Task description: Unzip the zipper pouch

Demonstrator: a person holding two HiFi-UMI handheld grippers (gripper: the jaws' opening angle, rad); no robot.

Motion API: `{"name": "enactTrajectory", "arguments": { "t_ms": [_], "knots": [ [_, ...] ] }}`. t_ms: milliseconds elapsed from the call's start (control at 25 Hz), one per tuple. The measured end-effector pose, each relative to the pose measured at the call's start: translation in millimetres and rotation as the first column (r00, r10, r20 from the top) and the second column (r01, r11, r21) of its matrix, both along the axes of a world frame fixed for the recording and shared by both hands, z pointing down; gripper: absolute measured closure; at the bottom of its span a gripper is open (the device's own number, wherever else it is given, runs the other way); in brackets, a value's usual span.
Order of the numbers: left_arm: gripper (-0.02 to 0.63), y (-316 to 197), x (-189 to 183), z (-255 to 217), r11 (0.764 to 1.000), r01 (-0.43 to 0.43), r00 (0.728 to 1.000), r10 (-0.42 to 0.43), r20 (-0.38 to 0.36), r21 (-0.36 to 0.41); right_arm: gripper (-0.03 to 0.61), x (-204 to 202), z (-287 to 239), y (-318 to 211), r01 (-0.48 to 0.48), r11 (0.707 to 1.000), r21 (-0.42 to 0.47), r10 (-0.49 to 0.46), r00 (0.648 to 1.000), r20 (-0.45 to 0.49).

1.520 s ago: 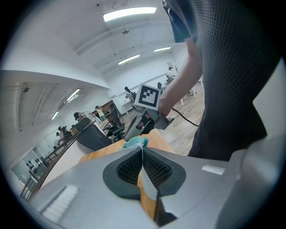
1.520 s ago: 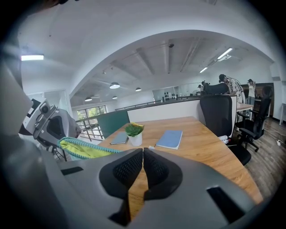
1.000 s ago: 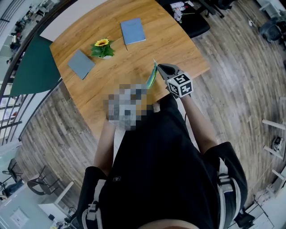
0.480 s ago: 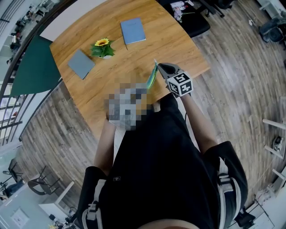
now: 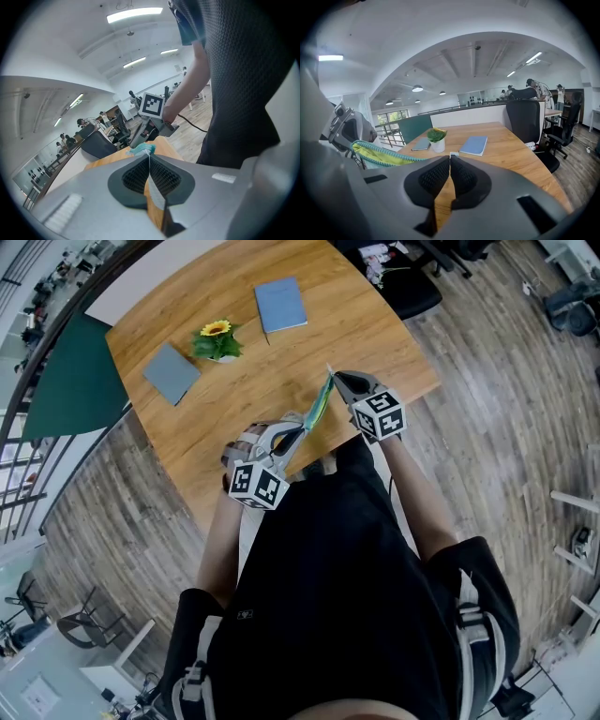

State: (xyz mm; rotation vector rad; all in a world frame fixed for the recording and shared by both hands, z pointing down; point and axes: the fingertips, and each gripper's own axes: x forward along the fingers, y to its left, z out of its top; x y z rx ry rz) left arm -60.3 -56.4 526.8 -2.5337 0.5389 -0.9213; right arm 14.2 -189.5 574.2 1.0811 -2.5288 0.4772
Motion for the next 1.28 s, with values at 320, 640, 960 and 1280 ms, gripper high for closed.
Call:
{"name": "enactTrajectory", "arguments": {
  "t_ms": [320,640,960,1280],
  "knots": [
    [0.606,2.6,0.0,0.1,1.000,-0.003,1.000,0.003,0.002,-0.001,0.568,1.1,2.5,1.9,-0.003,1.000,-0.005,0.003,1.000,-0.003],
    [0.606,3.7,1.5,0.5,1.000,-0.005,1.000,0.005,0.003,-0.007,0.566,3.9,2.2,1.3,-0.020,1.000,0.002,0.020,1.000,-0.002],
    [0.606,2.9,-0.5,1.2,1.000,0.011,1.000,-0.011,-0.014,-0.022,0.565,2.8,5.2,2.4,-0.016,1.000,-0.020,0.016,1.000,0.013],
    [0.606,-0.4,-6.9,3.3,0.996,0.064,0.995,-0.069,-0.070,-0.070,0.554,1.7,13.7,8.9,0.039,0.998,-0.052,-0.039,0.999,0.006]
  ]
}}
